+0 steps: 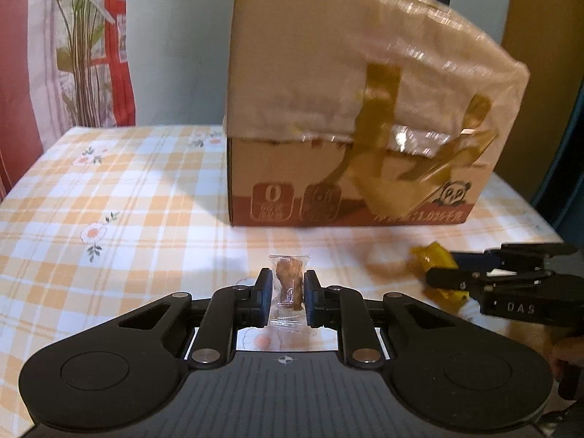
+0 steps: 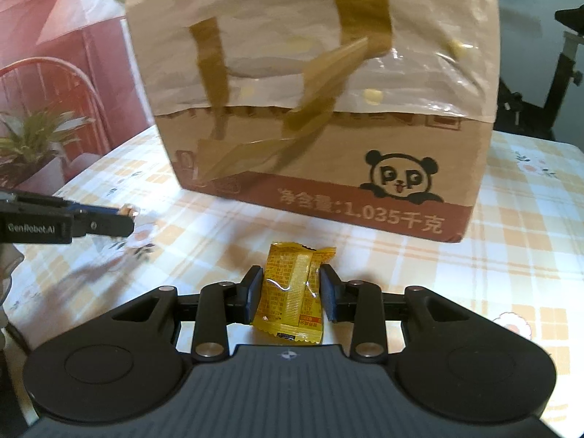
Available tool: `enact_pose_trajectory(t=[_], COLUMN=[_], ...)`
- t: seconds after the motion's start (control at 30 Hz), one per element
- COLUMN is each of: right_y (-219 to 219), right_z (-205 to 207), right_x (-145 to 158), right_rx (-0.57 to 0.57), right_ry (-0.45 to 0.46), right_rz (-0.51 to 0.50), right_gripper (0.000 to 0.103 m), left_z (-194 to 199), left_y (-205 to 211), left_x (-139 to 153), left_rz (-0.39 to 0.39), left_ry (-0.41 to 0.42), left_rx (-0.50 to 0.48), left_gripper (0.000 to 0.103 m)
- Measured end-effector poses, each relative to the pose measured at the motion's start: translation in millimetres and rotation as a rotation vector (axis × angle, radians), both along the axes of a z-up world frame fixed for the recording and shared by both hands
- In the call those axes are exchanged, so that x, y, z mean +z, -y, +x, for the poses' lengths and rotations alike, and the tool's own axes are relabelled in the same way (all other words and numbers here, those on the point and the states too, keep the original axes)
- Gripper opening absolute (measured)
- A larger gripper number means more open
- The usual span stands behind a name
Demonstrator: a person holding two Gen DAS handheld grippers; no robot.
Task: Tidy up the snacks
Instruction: 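Carry both packets over the box and open both tools to release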
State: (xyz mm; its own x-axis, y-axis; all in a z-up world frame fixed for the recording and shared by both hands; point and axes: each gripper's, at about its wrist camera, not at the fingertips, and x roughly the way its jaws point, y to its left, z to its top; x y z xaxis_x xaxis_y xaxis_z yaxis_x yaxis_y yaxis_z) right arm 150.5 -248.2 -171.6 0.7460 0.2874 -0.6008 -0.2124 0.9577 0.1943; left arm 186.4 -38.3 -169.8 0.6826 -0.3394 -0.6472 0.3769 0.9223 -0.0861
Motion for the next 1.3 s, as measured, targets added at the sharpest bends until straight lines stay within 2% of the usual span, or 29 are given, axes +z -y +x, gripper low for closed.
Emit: enact_pose_trajectory(t=[0.2, 0.4, 0.53, 0.67, 0.77, 0.87, 1.0, 1.13, 1.2, 1.27, 1.3], right_y=[2, 9, 13, 13, 18, 19, 18, 18, 18, 17, 18], right_z=[-22, -37, -29, 2, 35, 66, 96, 106, 107, 105, 104], right_x=[24, 80, 127, 163, 179, 185, 176, 167, 163, 162, 162], right_rx=[0.033, 0.066, 0.068, 0.040, 0.004, -0.012, -0.023, -0.036, -0.045, -0.053, -0.060], right_ry=[0.058, 0.220, 0.360, 0.420, 0.405, 0.366, 0.289, 0.244, 0.227, 0.222, 0.224], right_rz=[0.029, 0.032, 0.034, -0.019, -0.034, -0.084, -0.098, -0.096, -0.102, -0.107, -0.110], right_gripper=[0.036, 0.036, 0.036, 0.036, 0.036, 0.036, 0.036, 0.036, 0.037, 0.039, 0.039], left_z=[0, 8, 28, 60, 87, 112, 129, 140, 141, 137, 135], left_y=[-3, 3, 18, 40, 57, 67, 75, 79, 81, 73, 72], left_x=[31, 96, 134, 154, 155, 146, 134, 129, 128, 129, 129], left_rz=[-0.062, -0.123, -0.174, -0.187, -0.169, -0.170, -0.141, -0.112, -0.102, -0.091, -0.084], left_ry=[0.075, 0.250, 0.326, 0.342, 0.323, 0.267, 0.225, 0.191, 0.182, 0.195, 0.207], left_rx=[-0.008, -0.059, -0.085, -0.129, -0.120, -0.108, -0.104, -0.113, -0.120, -0.120, -0.114], left_gripper=[0.019, 0.019, 0.019, 0.019, 0.019, 0.019, 0.019, 0.021, 0.026, 0.050, 0.054])
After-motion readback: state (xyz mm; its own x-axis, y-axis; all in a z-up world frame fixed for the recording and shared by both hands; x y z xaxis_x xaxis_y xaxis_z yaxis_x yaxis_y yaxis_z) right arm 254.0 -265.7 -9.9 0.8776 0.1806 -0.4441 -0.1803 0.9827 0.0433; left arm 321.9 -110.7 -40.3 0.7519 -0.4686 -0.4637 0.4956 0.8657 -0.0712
